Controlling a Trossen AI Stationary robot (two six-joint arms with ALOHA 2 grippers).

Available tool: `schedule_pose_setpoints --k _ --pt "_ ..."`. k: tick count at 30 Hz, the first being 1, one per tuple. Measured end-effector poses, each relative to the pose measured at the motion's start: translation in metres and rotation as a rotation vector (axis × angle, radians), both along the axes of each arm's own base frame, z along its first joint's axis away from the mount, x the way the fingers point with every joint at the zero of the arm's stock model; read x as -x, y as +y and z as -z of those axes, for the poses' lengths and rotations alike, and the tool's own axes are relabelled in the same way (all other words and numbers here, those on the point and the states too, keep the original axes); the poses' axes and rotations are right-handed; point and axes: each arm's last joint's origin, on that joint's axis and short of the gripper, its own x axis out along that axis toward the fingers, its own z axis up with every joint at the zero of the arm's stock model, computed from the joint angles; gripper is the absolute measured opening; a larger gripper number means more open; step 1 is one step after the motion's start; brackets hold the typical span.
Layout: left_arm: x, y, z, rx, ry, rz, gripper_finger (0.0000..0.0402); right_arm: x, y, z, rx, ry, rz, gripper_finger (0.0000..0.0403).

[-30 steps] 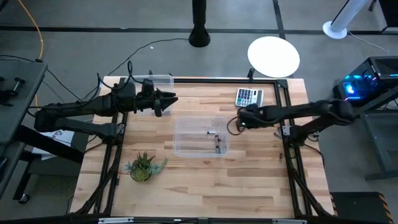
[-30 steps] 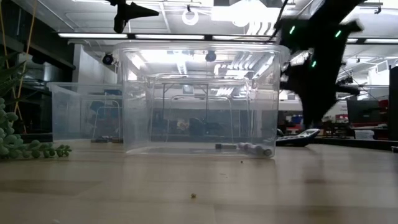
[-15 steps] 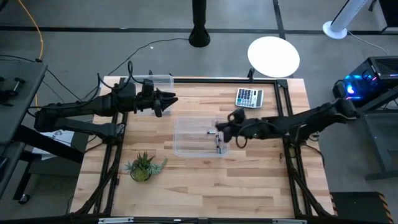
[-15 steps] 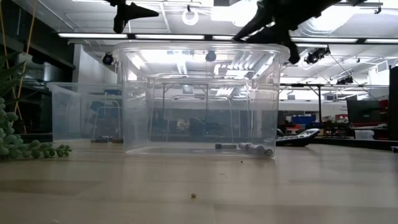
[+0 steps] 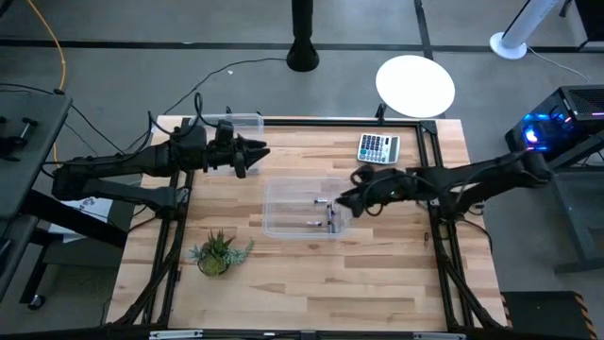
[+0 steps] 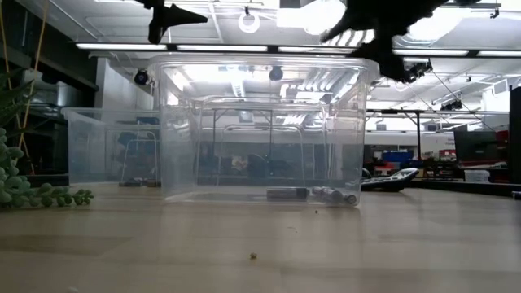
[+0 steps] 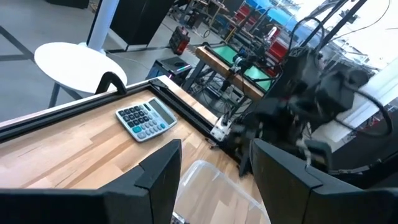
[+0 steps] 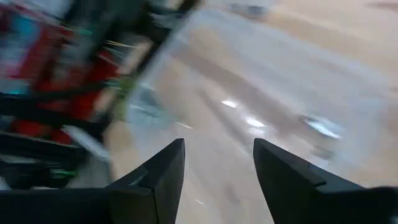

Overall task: Sort batteries
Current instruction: Put the silver battery into the bottom transparent bin

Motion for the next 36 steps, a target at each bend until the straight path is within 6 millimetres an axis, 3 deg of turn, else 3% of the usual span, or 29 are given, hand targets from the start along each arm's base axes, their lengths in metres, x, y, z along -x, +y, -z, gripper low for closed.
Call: schedule_pose_setpoints --k 8,11,14,20,24,29,36 --pt "0.001 0.0 0.005 0.009 0.054 0.0 0.0184 0.058 -0.01 -0.025 0.213 0.801 0.056 0.016" --pt "0.001 0.0 0.005 -0.012 0.057 0.001 0.0184 0.066 -0.014 -0.011 0.28 1.086 -0.005 0.0156" --pt "0.001 0.0 0.004 -0.018 0.055 -0.01 0.0184 0.068 -0.02 0.017 0.264 1.274 -0.116 0.0156" --pt "0.001 0.001 0.003 -0.024 0.04 -0.027 0.0184 0.074 -0.046 0.076 0.145 1.481 -0.292 0.0161" --pt "0.001 0.001 0.003 -0.021 0.038 -0.027 0.0184 0.086 -0.064 0.105 0.049 1.599 -0.361 0.0161" --pt "0.001 0.001 0.003 0.001 0.031 -0.03 0.0184 0.084 -0.084 0.125 -0.07 1.611 -0.355 0.0161" --pt "0.001 0.001 0.003 0.002 0.032 -0.029 0.0184 0.077 -0.096 0.148 -0.188 1.622 -0.395 0.0161"
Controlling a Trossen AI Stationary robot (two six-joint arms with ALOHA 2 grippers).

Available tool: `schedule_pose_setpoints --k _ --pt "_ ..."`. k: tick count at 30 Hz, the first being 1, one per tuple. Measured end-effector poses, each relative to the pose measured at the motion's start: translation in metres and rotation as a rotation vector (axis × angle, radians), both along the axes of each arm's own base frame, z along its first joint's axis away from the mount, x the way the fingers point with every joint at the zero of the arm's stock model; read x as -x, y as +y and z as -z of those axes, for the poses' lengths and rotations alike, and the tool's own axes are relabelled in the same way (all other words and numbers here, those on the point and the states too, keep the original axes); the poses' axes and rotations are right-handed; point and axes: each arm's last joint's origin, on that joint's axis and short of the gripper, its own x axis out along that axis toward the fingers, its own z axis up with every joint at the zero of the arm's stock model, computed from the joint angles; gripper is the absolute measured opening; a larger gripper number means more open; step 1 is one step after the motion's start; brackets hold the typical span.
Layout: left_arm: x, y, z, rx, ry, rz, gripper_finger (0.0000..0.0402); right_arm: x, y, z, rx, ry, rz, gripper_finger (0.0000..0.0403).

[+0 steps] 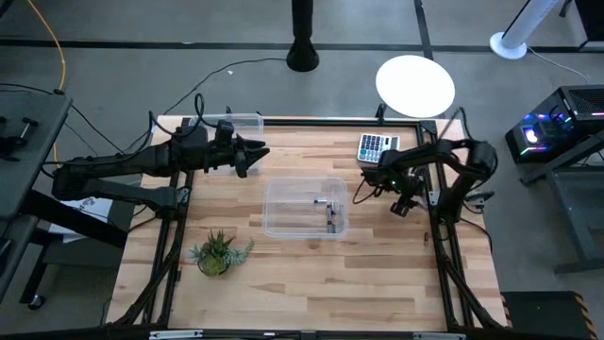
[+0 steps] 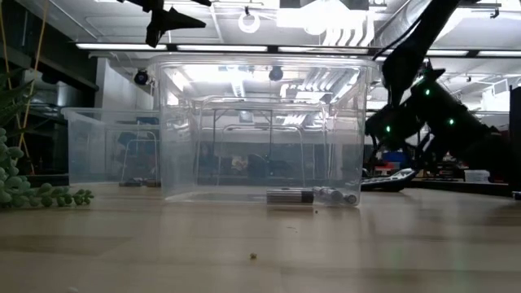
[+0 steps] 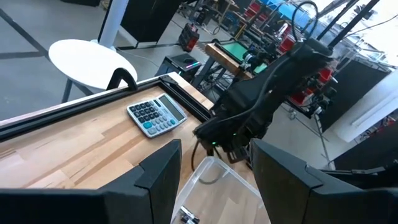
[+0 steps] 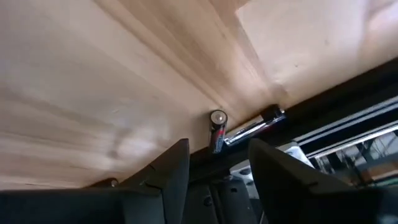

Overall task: Sort batteries
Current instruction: Put the silver battery into the bottom transparent bin

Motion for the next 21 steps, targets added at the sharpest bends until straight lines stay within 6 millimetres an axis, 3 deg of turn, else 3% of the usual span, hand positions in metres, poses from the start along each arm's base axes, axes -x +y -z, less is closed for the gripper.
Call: schedule_pose_setpoints --k 14,17,21 --pt "0.0 0.0 0.0 0.0 0.002 0.0 0.0184 0.0 -0.002 0.038 -0.115 0.096 0.008 0.0153" --pt "0.0 0.0 0.0 0.0 0.002 0.0 0.0184 0.002 -0.002 0.044 -0.157 0.115 0.01 0.0113" --pt "0.0 0.0 0.0 0.0 0.003 0.0 0.0184 0.002 -0.003 0.046 -0.185 0.109 0.06 0.002"
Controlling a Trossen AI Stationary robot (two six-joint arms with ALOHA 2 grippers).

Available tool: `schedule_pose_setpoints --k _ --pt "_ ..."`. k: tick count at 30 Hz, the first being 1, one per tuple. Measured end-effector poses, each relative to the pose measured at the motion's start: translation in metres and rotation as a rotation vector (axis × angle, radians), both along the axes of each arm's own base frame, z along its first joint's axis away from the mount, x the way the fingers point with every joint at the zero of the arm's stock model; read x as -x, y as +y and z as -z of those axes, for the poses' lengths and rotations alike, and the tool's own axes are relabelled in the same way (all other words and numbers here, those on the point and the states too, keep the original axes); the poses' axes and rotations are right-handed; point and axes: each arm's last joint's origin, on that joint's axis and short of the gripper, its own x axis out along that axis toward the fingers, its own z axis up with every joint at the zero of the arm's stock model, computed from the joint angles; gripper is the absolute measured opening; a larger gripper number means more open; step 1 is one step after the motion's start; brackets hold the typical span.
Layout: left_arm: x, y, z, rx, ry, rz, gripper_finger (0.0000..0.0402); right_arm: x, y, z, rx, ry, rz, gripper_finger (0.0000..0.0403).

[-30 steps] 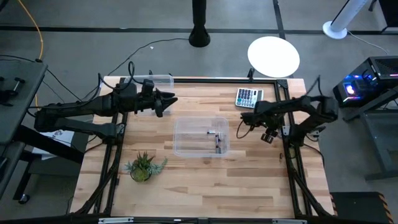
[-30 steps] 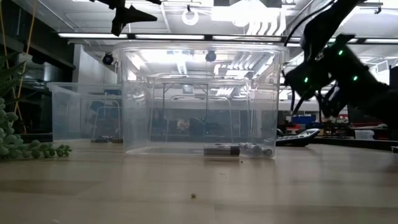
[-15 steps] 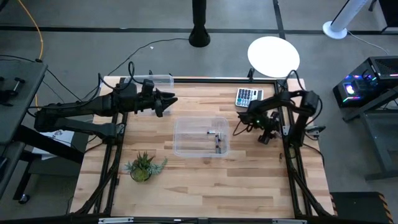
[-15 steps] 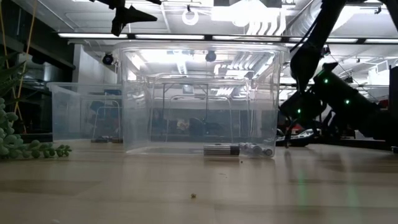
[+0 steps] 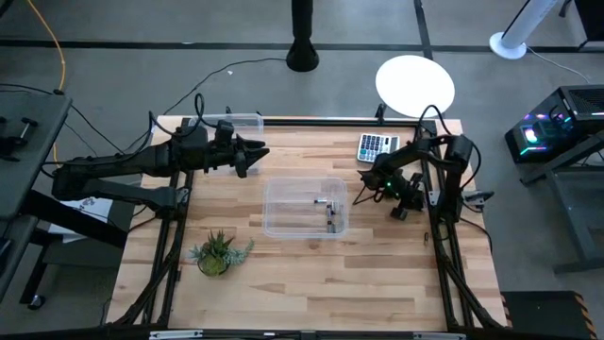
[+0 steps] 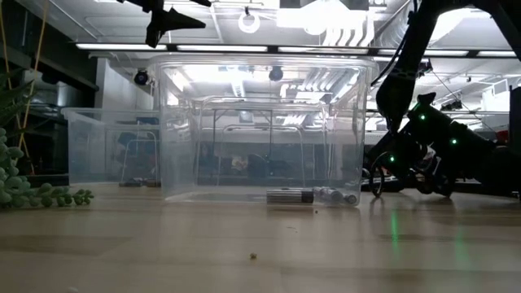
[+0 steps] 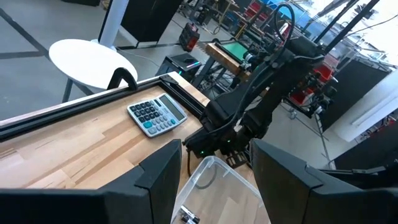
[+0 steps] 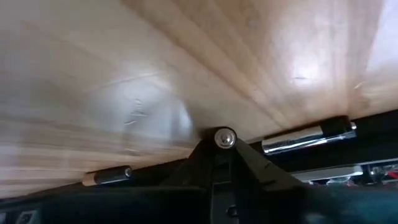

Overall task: Sort batteries
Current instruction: Put the silver battery into the bottom transparent bin

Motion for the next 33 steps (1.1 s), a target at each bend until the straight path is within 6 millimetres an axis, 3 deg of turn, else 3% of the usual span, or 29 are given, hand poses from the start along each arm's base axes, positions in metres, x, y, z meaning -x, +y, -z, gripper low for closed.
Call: schedule_pose_setpoints --k 5,10,18,23,25,28,33 --pt "0.0 0.0 0.0 0.0 0.001 0.0 0.0184 -0.015 0.007 -0.013 0.056 -0.058 -0.009 0.0009" --pt "0.0 0.0 0.0 -0.023 0.008 0.005 0.0184 -0.038 0.021 -0.054 0.131 -0.234 -0.035 0.0005" --pt "0.0 0.0 0.0 -0.025 0.009 0.005 0.0184 -0.049 0.046 -0.167 0.395 -0.634 0.133 0.0002" --pt "0.0 0.0 0.0 -0.031 0.011 0.007 0.0184 -0.056 0.064 -0.242 0.549 -1.149 0.278 0.0001" --pt "0.0 0.0 0.0 -0.033 0.012 0.007 0.0184 -0.064 0.071 -0.262 0.54 -1.353 0.321 0.0001" --pt "0.0 0.0 0.0 -0.047 0.017 0.01 0.0184 -0.081 0.081 -0.274 0.479 -1.534 0.335 0.0001" --pt "0.0 0.0 0.0 -0.049 0.017 0.01 0.0184 -0.119 0.098 -0.249 0.397 -1.535 0.274 0.0011"
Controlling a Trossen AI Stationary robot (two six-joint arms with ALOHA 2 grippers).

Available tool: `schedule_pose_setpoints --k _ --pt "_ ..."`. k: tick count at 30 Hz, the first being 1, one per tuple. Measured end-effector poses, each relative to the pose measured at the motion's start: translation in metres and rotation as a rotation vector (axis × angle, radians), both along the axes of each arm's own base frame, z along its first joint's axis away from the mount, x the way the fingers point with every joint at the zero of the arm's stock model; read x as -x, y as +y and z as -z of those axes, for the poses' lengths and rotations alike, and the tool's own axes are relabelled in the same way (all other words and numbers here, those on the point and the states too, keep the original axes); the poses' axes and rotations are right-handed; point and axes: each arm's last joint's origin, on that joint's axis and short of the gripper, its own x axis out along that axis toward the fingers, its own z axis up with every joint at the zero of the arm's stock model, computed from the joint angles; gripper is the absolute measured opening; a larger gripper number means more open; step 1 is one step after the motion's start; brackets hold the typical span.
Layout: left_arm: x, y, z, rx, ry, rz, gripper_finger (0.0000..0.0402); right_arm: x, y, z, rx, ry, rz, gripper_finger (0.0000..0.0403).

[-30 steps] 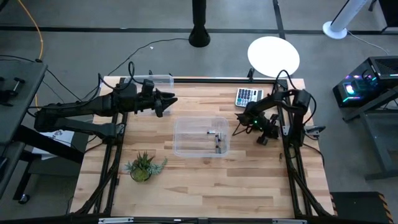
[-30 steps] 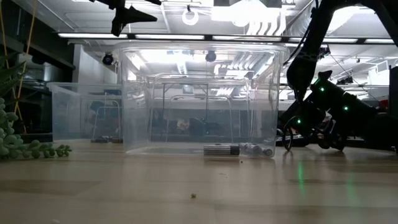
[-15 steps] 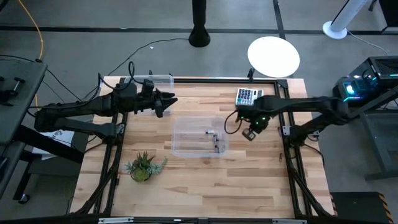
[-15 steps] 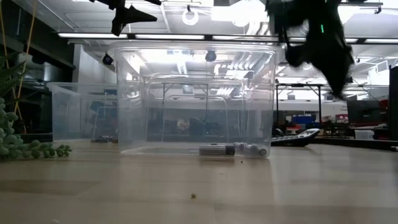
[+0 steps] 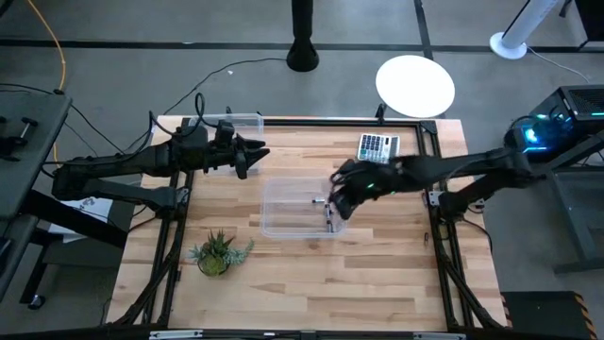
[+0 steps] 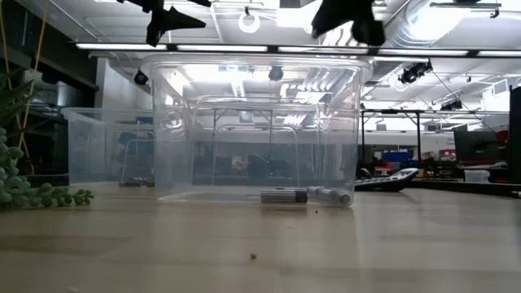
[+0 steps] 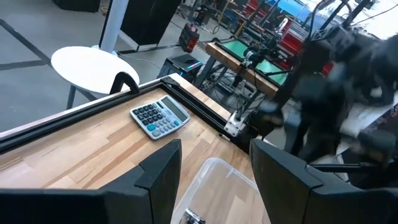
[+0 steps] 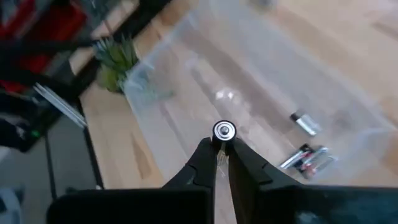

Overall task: Sort batteries
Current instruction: Put the silver battery into the bottom transparent bin

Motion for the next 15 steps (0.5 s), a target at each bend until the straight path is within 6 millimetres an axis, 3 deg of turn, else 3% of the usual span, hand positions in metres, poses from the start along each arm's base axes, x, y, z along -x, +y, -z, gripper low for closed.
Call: schedule_pose_setpoints --k 7,11,15 --pt "0.0 0.0 0.0 0.0 0.0 0.0 0.0184 -0.032 -0.003 0.037 -0.006 0.106 -0.091 0.0117" --pt "0.0 0.0 0.0 0.0 0.0 0.0 0.0184 -0.029 -0.015 0.024 -0.001 0.181 -0.155 0.0171" --pt "0.0 0.0 0.0 0.0 0.001 0.0 0.0184 -0.002 -0.043 -0.003 0.075 0.446 0.057 0.0181"
